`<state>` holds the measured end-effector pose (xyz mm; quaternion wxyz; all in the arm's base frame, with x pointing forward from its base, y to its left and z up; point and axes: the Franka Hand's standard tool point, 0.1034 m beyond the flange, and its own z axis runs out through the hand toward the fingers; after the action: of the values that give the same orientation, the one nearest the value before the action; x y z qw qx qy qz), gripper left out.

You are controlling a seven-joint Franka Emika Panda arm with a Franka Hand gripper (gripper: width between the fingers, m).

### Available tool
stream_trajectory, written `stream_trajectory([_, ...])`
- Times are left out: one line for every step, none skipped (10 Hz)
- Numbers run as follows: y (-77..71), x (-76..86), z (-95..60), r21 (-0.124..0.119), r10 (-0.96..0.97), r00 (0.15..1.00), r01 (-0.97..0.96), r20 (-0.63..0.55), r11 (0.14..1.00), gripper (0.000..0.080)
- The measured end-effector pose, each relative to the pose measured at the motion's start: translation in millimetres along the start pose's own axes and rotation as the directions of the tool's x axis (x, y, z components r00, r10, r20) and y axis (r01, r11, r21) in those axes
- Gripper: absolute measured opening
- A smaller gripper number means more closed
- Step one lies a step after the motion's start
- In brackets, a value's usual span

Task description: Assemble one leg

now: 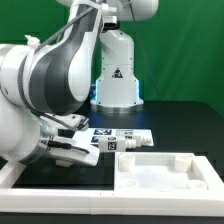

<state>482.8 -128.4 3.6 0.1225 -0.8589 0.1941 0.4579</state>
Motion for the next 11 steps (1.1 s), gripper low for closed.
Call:
stream_trajectory([-0.1, 0.0, -0.3, 0.0, 0.0, 1.0, 0.0, -0.002, 1.0, 0.0381])
stream_trajectory([-1.6, -0.7, -2.6, 0.0, -0.002, 1.0, 0.002, -0.02, 1.0, 0.0283])
stream_trajectory([-5.6, -6.5, -6.0, -0.001, -0.008, 1.0, 0.008, -0.025, 1.0, 0.0284])
stream_trajectory([-13.4, -10.2, -15.8, -0.007, -0.02, 0.998, 0.02, -0.056, 1.0, 0.0284])
stream_trajectory([-31.2, -20.2, -39.1, -0.017, -0.047, 0.985, 0.045, -0.164, 0.999, 0.0284])
stream_trajectory([-48.4, -39.1, -58.0, -0.021, -0.069, 0.957, 0.066, -0.281, 0.998, 0.0284])
stream_trajectory([-60.9, -52.1, -69.0, -0.013, -0.071, 0.921, 0.072, -0.384, 0.997, 0.0284])
stream_trajectory([-64.3, -58.0, -70.4, -0.006, -0.065, 0.882, 0.071, -0.467, 0.997, 0.0284])
stream_trajectory([-56.6, -58.7, -56.3, 0.007, -0.038, 0.88, 0.047, -0.474, 0.999, 0.0284])
stream_trajectory([-56.0, -51.7, -58.7, 0.004, -0.036, 0.85, 0.044, -0.526, 0.999, 0.0284])
stream_trajectory([-58.7, -50.6, -62.5, -0.001, -0.04, 0.815, 0.049, -0.579, 0.999, 0.0284])
